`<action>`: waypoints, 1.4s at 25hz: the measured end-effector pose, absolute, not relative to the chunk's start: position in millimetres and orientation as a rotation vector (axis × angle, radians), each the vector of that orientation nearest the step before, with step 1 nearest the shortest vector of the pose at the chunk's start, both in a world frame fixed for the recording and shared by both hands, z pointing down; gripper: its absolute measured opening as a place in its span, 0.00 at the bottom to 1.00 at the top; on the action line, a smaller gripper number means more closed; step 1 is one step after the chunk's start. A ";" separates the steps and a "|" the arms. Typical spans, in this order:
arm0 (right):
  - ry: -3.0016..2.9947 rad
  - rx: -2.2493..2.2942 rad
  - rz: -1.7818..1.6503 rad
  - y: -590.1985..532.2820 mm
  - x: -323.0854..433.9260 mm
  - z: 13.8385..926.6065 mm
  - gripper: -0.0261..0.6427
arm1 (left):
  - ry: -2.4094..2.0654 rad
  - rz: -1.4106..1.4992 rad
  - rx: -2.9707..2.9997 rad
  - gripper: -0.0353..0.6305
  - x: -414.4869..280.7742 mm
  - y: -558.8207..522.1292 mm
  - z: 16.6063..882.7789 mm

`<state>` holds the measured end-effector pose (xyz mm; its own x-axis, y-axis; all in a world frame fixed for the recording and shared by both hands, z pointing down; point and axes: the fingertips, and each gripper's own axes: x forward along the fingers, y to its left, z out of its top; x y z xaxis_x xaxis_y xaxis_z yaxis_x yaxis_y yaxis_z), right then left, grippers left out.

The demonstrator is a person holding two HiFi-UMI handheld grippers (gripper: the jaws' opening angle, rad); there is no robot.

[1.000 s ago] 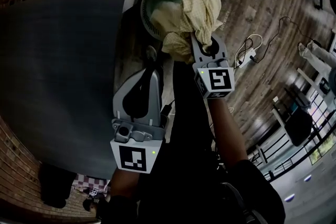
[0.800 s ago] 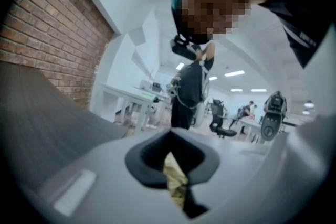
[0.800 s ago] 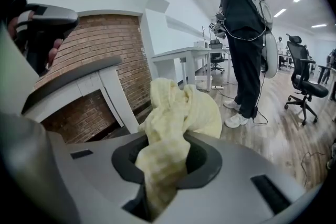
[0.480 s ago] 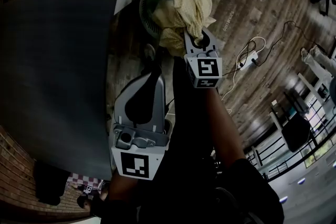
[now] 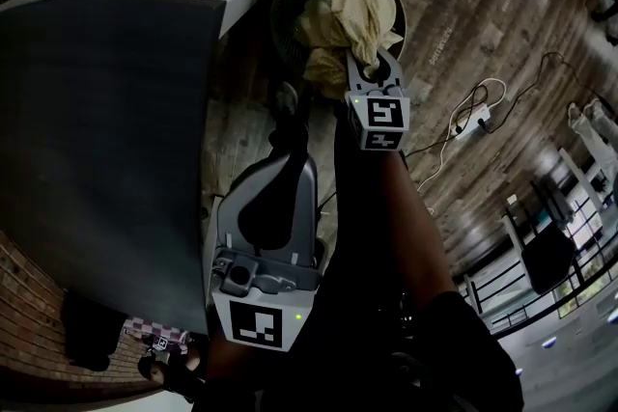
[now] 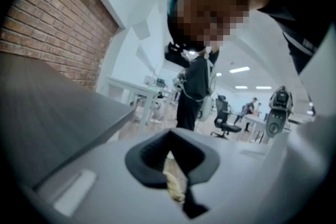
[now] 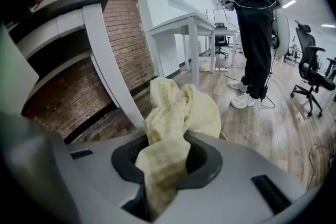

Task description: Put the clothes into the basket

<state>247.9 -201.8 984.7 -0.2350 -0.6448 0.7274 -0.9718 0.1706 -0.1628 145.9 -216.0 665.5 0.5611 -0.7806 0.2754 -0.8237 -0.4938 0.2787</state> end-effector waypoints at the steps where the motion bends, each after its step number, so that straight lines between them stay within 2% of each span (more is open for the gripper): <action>1: -1.943 1.516 0.867 -201.5 247.5 993.6 0.17 | -1.303 0.162 2.414 0.06 145.7 -217.0 668.3; 7: -1.890 1.472 0.943 -202.1 249.6 1031.9 0.18 | -1.322 0.171 2.411 0.06 140.9 -228.6 675.8; 16: -1.779 1.391 1.092 -187.0 255.4 1057.5 0.36 | -1.327 0.166 2.396 0.06 145.2 -229.6 673.0; 23: -1.751 1.405 1.128 -188.0 260.1 1038.1 0.36 | -1.339 0.127 2.404 0.06 145.1 -229.4 653.2; 32: -1.723 1.453 1.159 -180.9 259.6 977.4 0.10 | -1.336 0.080 2.429 0.06 136.9 -223.9 601.8; 35: -1.700 1.467 1.182 -174.8 255.4 951.6 0.06 | -1.333 0.072 2.430 0.06 130.0 -224.6 580.8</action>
